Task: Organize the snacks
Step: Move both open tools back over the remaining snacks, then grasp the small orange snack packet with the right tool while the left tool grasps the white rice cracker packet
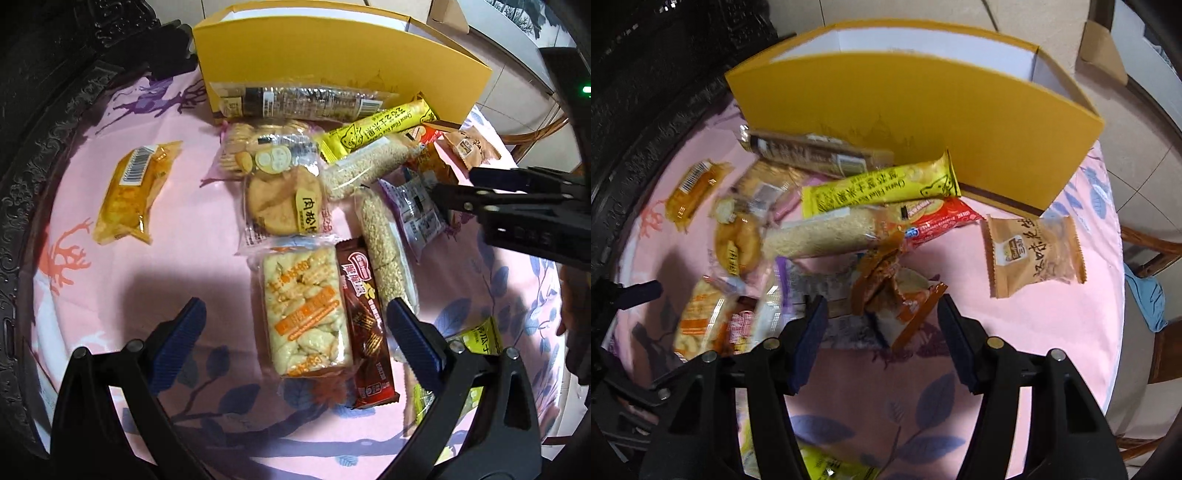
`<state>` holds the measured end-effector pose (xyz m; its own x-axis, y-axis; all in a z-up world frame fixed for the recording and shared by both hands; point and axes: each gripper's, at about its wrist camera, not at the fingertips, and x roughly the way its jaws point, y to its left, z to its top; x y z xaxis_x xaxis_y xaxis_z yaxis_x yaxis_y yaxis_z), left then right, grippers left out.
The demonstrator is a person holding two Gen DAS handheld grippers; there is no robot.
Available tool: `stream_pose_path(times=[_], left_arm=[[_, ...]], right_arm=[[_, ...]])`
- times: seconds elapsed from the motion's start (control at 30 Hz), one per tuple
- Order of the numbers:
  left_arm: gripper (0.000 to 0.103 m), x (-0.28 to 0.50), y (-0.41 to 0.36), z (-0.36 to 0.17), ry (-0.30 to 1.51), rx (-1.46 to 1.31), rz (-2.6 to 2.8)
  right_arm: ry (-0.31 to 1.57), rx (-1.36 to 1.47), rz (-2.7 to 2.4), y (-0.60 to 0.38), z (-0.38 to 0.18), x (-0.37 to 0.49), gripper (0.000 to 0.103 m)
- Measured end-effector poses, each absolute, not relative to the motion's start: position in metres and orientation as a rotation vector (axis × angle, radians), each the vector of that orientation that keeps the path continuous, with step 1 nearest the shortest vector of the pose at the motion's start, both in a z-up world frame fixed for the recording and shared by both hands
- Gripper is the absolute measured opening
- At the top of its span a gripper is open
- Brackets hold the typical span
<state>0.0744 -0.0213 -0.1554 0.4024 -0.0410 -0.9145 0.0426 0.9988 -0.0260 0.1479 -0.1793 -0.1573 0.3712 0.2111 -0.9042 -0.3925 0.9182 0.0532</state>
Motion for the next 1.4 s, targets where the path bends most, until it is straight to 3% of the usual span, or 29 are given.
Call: stream_pose_path(times=[0.4, 0.7, 0.73, 0.77, 0.83, 0.97, 1.07, 1.13, 1.17, 1.4], left_arm=[[0.1, 0.08, -0.01, -0.163, 1.183, -0.067, -0.047], [0.099, 0.079, -0.007, -0.169, 1.203, -0.063, -0.035], [0.093, 0.079, -0.007, -0.17, 1.2, -0.059, -0.037], [0.07, 0.08, -0.007, -0.172, 1.203, -0.06, -0.044], [0.048, 0.082, -0.006, -0.179, 1.247, -0.095, -0.076], [0.047, 0.078, -0.012, -0.182, 1.232, -0.065, -0.062], [0.058, 0.078, -0.025, -0.184, 1.224, -0.017, -0.057], [0.058, 0.078, -0.031, -0.185, 1.208, 0.013, -0.052], [0.046, 0.079, -0.03, -0.184, 1.206, 0.005, -0.047], [0.046, 0.074, -0.015, -0.161, 1.169, -0.099, -0.063]], right_arm=[[1.113, -0.163, 0.398, -0.175, -0.164, 0.158, 0.023], [1.064, -0.082, 0.402, -0.203, -0.122, 0.121, 0.023], [1.063, -0.073, 0.399, -0.206, -0.12, 0.117, 0.023], [1.063, -0.065, 0.397, -0.208, -0.119, 0.114, 0.023], [1.066, -0.042, 0.388, -0.211, -0.117, 0.107, 0.023], [1.069, -0.019, 0.393, -0.213, -0.113, 0.097, 0.023], [1.075, -0.017, 0.402, -0.21, -0.115, 0.093, 0.023], [1.082, -0.008, 0.402, -0.208, -0.118, 0.092, 0.023], [1.082, 0.003, 0.402, -0.208, -0.119, 0.092, 0.023], [1.031, 0.002, 0.412, -0.207, -0.1, 0.085, 0.023]])
